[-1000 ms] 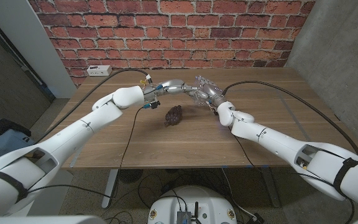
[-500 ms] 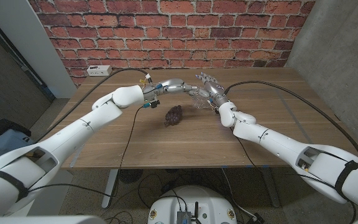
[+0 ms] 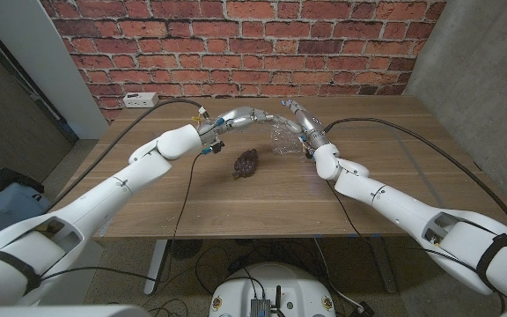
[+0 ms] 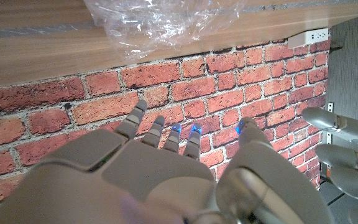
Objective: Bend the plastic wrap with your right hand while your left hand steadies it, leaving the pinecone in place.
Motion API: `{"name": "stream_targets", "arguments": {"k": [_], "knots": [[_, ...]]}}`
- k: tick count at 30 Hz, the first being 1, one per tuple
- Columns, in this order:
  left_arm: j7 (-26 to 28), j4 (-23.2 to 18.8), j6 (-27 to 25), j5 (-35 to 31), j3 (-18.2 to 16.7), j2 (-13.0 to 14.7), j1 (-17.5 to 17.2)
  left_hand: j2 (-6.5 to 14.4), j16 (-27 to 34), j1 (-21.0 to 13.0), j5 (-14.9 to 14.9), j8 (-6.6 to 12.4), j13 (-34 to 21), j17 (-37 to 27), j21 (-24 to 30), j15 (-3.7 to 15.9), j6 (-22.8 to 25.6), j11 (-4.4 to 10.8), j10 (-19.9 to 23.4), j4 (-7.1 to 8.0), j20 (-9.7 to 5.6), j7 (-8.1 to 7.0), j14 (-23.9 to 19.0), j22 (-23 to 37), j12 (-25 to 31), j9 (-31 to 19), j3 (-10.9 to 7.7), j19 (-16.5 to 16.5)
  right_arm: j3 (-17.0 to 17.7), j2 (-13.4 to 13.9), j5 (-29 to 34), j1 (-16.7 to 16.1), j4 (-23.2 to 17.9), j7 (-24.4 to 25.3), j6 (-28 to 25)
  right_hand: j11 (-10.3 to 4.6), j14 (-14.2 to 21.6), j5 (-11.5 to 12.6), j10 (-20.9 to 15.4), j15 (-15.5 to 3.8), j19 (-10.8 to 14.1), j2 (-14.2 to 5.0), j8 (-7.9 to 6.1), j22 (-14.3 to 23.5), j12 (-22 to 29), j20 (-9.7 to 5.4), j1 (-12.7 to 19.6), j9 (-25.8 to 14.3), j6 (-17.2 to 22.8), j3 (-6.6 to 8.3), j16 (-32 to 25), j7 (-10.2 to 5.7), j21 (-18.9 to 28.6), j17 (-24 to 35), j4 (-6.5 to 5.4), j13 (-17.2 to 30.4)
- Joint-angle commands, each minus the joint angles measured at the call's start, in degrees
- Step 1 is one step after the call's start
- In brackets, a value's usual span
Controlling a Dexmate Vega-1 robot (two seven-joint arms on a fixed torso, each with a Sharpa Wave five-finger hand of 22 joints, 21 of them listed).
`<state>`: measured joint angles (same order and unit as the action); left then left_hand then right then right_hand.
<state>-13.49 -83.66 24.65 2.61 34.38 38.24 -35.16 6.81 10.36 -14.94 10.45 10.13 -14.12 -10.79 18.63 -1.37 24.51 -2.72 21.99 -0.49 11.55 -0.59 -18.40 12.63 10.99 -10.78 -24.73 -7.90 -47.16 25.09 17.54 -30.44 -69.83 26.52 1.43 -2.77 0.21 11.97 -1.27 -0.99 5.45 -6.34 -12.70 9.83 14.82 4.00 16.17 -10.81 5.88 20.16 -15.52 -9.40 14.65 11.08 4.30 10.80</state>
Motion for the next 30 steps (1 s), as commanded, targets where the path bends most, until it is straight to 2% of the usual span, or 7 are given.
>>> {"name": "stream_targets", "arguments": {"k": [1, 3, 5, 8, 11, 14, 30], "knots": [[11.65, 2.85, 5.75, -0.28, -3.4, -2.95, -4.46, -0.34, -0.23, -0.18, -0.19, -0.5, 0.37, -0.05, -0.35, -0.38, -4.73, 0.86, -4.56, -0.46, 0.25, -2.19, 3.16, 0.21, -0.66, 0.02, -0.81, 1.07, 4.65, 1.1, -4.15, -3.57, -3.51, 1.51, 3.64, 0.62, 1.89, -0.15, -1.72, 0.18, 1.73, -0.23, -0.38, 0.27, 0.44, 0.48, 0.45, -0.19, 1.23, 0.1, -0.71, 0.63, 0.32, 0.34, 0.28, 0.3], [12.23, 3.1, 6.27, 0.08, -3.7, -3.19, -4.84, -0.4, -0.16, -0.21, -0.24, -0.42, 0.69, -0.01, -0.4, -0.56, -7.33, 1.56, -7.59, -0.84, 0.17, -3.19, 4.66, 0.2, -0.77, 0.1, -1.08, 1.23, 5.32, 1.17, -4.63, -4.26, -4.29, 1.88, 3.66, 0.93, 2.69, -0.15, -2.29, 0.26, 2.55, -0.22, -0.35, 0.29, 0.48, 0.53, 0.54, -0.18, 1.51, 0.17, -0.88, 0.95, 0.49, 0.34, 0.43, 0.31], [12.61, 3.46, 6.95, 0.34, -3.89, -3.43, -5.07, -0.42, -0.11, -0.22, -0.24, -0.44, 0.75, 0.0, -0.43, -0.42, -7.92, 1.61, -7.88, -0.93, -0.19, -3.17, 4.84, 0.2, -0.67, 0.12, -1.13, 1.32, 5.88, 1.33, -5.01, -4.85, -4.88, 2.16, 4.15, 1.41, 3.21, -0.14, -2.8, -0.05, 2.61, -0.21, -0.36, 0.3, 0.52, -0.19, 0.69, -0.17, 1.86, 0.28, -0.93, 1.22, 0.38, 0.3, 0.63, 0.33], [13.46, 3.78, 7.46, 0.72, -4.28, -3.83, -5.56, -0.49, -0.31, -0.33, -0.26, -0.11, 1.05, 0.14, -0.58, 0.24, -8.81, 1.63, -9.56, -1.35, -2.64, -3.39, 6.42, 0.19, -0.53, 0.19, -1.35, 1.8, 7.05, 1.22, -6.37, -5.93, -5.72, 2.6, 5.18, 1.52, 3.32, -0.14, -3.03, -0.03, 2.54, -0.2, -0.41, 0.3, 0.52, -0.44, 0.75, -0.17, 2.15, 0.33, -0.89, 1.2, 0.28, 0.28, 0.71, 0.33], [14.09, 4.73, 8.64, 1.67, -4.66, -4.55, -5.94, -0.54, -0.66, -0.61, -0.29, 0.01, 1.55, 0.42, -1.26, 0.43, -10.22, 2.99, -11.37, -2.08, -5.02, -4.12, 9.75, 0.13, -0.33, 0.3, -1.68, 3.6, 8.01, 1.36, -7.47, -6.87, -6.7, 2.6, 6.1, 1.62, 3.47, -0.14, -3.3, -0.03, 2.57, -0.17, -0.49, 0.3, 0.53, -0.45, 0.82, -0.16, 2.54, 0.38, -0.86, 1.33, 0.22, 0.26, 0.82, 0.34], [14.65, 5.9, 10.0, 2.54, -5.03, -5.33, -6.14, -0.5, -0.8, -0.79, -0.29, -0.11, 1.79, 0.56, -1.52, 0.66, -11.27, 2.83, -12.1, -2.46, -5.95, -4.73, 11.61, 0.06, -0.26, 0.36, -1.85, 4.22, 9.03, 1.57, -8.61, -8.0, -8.13, 2.44, 6.53, 1.59, 3.64, -0.14, -3.52, -0.14, 2.66, -0.16, -0.49, 0.3, 0.52, -0.3, 0.92, -0.15, 2.75, 0.46, -0.82, 1.45, 0.17, 0.24, 0.95, 0.34], [12.01, 13.61, 17.71, 8.51, -6.55, -7.76, -4.96, -0.73, -0.57, -0.84, -0.29, -0.07, 2.24, 0.74, -1.52, 1.06, -12.39, 3.38, -13.54, -3.03, -6.67, -6.33, 13.13, -0.09, -0.22, 0.49, -1.88, 4.09, 14.5, 1.99, -14.22, -14.93, -16.22, 3.37, 6.85, 2.09, 4.77, -0.09, -5.01, -0.06, 4.79, -0.09, -0.51, 0.31, 0.46, -0.09, 1.32, -0.11, 4.15, 0.86, -0.66, 2.04, 0.48, 0.17, 1.56, 0.36]]}}
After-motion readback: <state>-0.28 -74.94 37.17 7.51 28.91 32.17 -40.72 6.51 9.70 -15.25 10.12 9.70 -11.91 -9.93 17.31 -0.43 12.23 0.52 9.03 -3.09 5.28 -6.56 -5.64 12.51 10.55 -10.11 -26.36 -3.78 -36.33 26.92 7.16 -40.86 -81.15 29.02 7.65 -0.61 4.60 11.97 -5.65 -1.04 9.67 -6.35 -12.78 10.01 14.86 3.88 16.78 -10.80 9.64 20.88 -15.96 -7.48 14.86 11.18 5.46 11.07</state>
